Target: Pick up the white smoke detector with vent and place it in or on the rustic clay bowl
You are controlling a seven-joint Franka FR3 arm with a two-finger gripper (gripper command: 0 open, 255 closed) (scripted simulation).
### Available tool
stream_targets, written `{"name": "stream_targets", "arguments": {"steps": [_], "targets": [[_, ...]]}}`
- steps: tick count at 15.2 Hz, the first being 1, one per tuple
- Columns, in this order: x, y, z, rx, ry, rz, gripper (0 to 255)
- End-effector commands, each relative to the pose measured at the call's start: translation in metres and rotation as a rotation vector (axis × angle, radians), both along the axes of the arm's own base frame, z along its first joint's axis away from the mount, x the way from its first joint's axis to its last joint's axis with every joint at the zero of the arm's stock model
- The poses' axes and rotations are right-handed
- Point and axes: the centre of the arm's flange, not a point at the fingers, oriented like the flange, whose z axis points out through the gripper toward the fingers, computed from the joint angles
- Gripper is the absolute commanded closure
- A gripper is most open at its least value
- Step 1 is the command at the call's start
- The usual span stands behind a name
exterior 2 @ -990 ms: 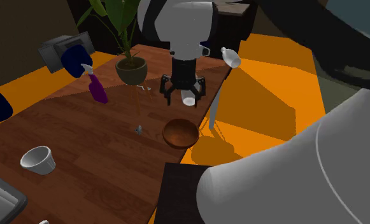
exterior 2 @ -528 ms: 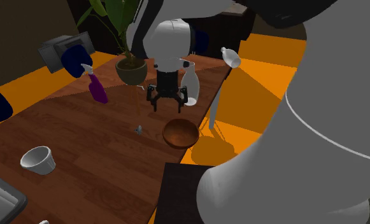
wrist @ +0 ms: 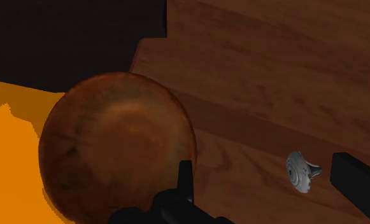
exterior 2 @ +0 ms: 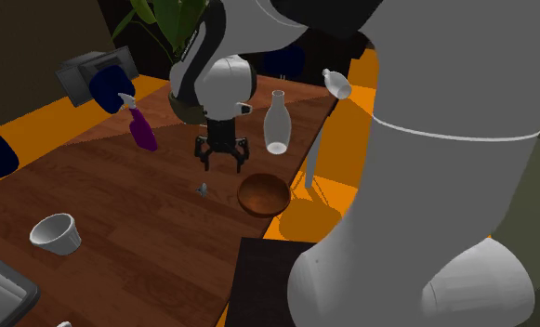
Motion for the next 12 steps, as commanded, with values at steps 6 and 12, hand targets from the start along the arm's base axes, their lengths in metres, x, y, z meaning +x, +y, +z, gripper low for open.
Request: {"name": "stream_targets", "arguments": {"steps": [6, 12], "targets": [[0.026, 0.067, -0.063, 0.000, 0.021, 0.008, 0], [0.037, 0.101, -0.105, -0.001, 0.032, 0.013, 0]]}}
